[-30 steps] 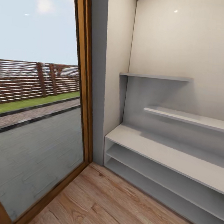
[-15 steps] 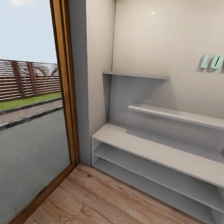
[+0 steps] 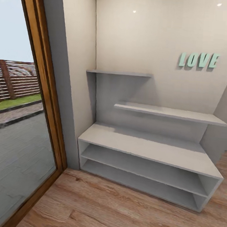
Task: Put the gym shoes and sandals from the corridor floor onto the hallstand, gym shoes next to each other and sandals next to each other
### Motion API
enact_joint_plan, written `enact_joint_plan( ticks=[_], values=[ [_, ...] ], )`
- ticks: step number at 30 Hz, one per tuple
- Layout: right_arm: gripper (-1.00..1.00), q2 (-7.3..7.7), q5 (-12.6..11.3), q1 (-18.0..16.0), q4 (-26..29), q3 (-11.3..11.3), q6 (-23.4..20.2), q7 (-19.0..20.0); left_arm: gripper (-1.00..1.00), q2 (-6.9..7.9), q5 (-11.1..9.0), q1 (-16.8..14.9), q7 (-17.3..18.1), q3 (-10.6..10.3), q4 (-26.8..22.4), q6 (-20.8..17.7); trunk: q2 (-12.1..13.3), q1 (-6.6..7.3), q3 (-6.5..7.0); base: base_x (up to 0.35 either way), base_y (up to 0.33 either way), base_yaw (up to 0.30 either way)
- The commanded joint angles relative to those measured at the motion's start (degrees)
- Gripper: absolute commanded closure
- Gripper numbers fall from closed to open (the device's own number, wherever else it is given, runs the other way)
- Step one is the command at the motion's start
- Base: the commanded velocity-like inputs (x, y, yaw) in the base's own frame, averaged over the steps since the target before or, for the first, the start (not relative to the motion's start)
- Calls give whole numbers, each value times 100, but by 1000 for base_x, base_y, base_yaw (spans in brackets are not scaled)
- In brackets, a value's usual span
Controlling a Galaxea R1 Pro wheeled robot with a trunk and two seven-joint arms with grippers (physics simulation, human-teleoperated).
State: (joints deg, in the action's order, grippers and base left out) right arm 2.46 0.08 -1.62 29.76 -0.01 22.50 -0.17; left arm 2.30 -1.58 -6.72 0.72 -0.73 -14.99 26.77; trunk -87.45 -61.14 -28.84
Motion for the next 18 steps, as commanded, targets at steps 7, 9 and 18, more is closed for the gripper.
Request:
enact_joint_plan(
  ticks=[7, 9, 18],
  values=[
    [-100, 0, 1, -5, -6, 1, 18, -8, -100, -1, -10, -4, 7, -9, 4, 13, -285, -154, -132, 0, 0, -292],
    [-100, 0, 1, -5, -6, 1, 18, -9, -100, -1, -10, -4, 7, -11, 4, 13, -365, -198, -169, 0, 0, -292],
    [-100, 0, 1, -5, -1, 1, 18, -3, -100, 5, -14, -4, 7, -10, 5, 12, -726, -396, -352, 0, 0, -289]
  ],
)
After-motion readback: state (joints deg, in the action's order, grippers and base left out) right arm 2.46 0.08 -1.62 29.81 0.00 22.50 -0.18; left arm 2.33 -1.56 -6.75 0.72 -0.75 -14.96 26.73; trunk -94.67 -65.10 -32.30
